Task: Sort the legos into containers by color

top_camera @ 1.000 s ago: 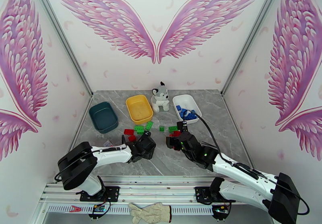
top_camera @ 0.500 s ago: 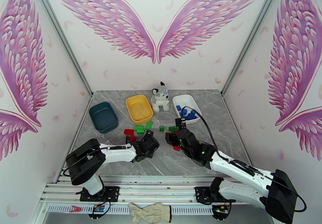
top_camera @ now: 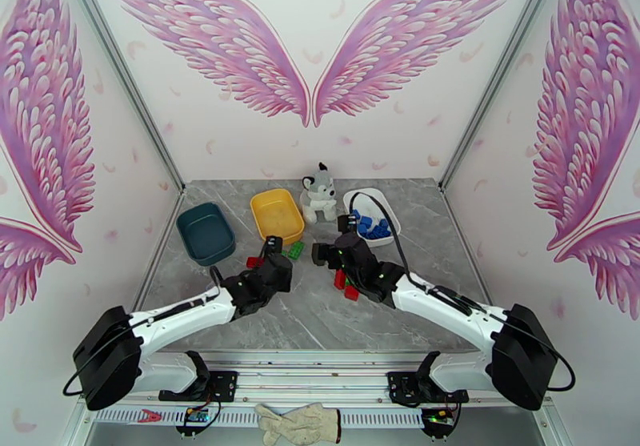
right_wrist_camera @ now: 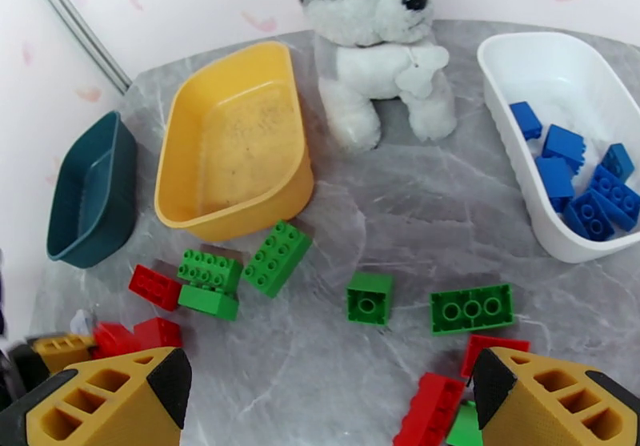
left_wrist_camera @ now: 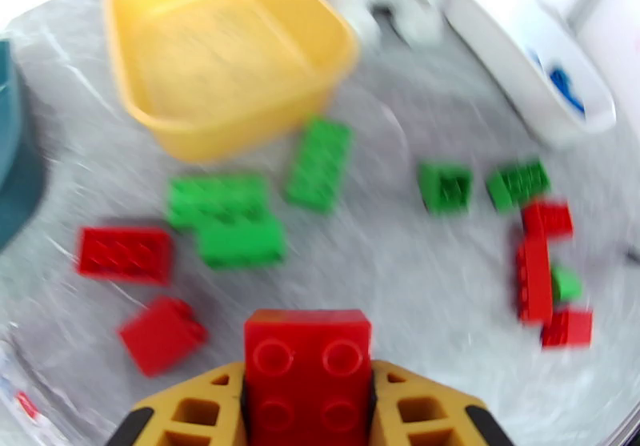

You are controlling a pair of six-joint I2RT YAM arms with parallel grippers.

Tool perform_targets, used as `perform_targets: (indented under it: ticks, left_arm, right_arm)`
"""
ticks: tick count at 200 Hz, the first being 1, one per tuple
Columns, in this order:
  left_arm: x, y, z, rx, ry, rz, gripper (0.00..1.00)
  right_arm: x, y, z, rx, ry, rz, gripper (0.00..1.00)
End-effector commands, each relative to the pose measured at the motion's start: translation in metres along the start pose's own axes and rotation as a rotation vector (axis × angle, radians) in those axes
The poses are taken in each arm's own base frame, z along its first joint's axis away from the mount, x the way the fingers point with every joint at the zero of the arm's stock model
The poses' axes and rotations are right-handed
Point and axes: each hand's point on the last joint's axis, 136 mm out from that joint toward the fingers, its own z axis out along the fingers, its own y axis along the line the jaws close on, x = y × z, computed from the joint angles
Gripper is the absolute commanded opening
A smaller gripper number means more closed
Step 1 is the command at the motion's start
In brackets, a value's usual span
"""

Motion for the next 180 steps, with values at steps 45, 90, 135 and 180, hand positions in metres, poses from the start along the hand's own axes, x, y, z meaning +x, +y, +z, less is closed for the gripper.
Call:
perform_targets:
  ticks: [45, 90, 135, 180]
  left_arm:
    - [-0.104, 0.022, 0.045, 0.016, -0.101, -0.114, 0.25]
    - [-0.131, 0.017, 0.106, 0.019, -0.063, -0.126, 0.25]
    - [-0.145, 0.013, 0.127, 0.012, -0.066, -0.126, 0.65]
    - [-0.14, 0.019, 0.086, -0.026, -0.119, -0.095, 0.78]
  right_arm:
    - [0.014, 0.03, 0.047, -0.079, 0.077, -0.089, 0.99]
    - [0.022, 0.038, 0.059, -0.121, 0.09, -0.128, 0.98]
    - [0.024, 0.037, 0.054, -0.132, 0.089, -0.156, 0.99]
    - [0.028, 0.037, 0.05, -0.151, 0.098, -0.171, 0.98]
